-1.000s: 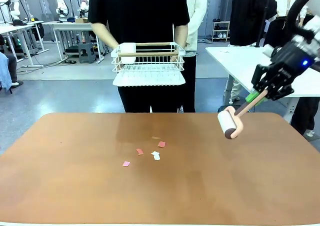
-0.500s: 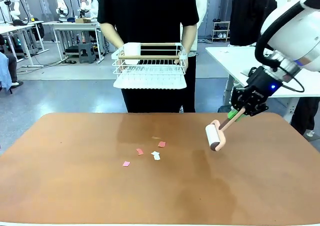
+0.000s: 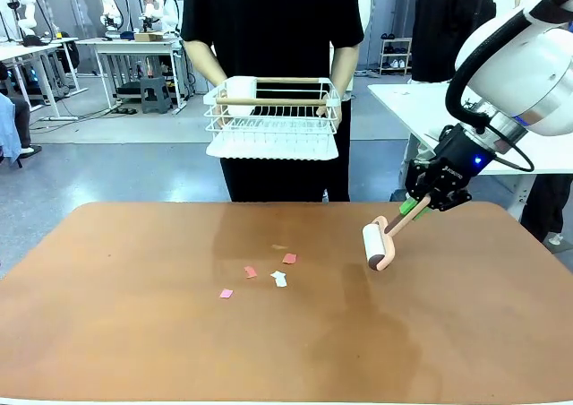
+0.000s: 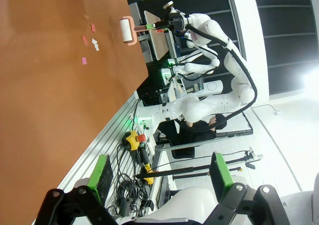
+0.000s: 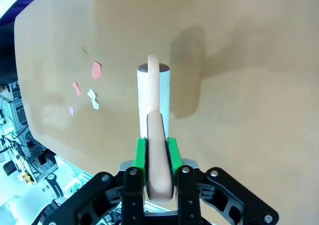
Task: Clean the table.
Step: Clean the table with the Lint Roller when the human lifts the Dish drying rack.
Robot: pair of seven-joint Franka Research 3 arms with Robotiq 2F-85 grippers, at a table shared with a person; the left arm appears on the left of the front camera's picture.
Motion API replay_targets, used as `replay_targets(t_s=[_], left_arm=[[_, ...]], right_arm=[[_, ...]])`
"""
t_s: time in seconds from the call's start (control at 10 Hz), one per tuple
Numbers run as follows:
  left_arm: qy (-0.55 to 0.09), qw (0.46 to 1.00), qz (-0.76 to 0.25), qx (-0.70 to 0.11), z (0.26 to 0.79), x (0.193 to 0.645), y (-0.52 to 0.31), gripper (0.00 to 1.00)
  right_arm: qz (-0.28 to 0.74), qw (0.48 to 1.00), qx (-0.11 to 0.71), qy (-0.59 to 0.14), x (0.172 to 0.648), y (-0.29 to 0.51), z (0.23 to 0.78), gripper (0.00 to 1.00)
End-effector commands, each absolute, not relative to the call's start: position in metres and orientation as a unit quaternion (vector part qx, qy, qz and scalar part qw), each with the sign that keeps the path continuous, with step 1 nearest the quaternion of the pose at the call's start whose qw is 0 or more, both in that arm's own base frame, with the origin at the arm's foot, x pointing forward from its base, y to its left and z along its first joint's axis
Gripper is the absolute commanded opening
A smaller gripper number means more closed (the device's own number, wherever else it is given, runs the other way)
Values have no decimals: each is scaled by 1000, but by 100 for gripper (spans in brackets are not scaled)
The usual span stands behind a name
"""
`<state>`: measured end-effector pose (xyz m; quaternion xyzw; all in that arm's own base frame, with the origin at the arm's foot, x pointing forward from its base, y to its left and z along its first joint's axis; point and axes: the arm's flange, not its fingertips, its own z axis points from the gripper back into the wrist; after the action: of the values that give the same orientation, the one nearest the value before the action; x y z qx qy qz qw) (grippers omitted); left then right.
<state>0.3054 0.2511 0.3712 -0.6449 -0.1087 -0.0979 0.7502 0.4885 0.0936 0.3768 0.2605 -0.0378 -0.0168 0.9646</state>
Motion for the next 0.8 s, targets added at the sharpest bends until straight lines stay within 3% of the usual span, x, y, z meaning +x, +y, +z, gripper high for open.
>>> replay_targets(t_s=[0.0, 0.7], left_arm=[[-112, 752, -96, -643, 371, 304, 254, 100], [-112, 752, -96, -643, 371, 304, 254, 100]], right_arm=[[-4, 965, 260, -40, 487, 94, 378, 22], [-21, 953, 301, -5, 511, 158, 350, 22]])
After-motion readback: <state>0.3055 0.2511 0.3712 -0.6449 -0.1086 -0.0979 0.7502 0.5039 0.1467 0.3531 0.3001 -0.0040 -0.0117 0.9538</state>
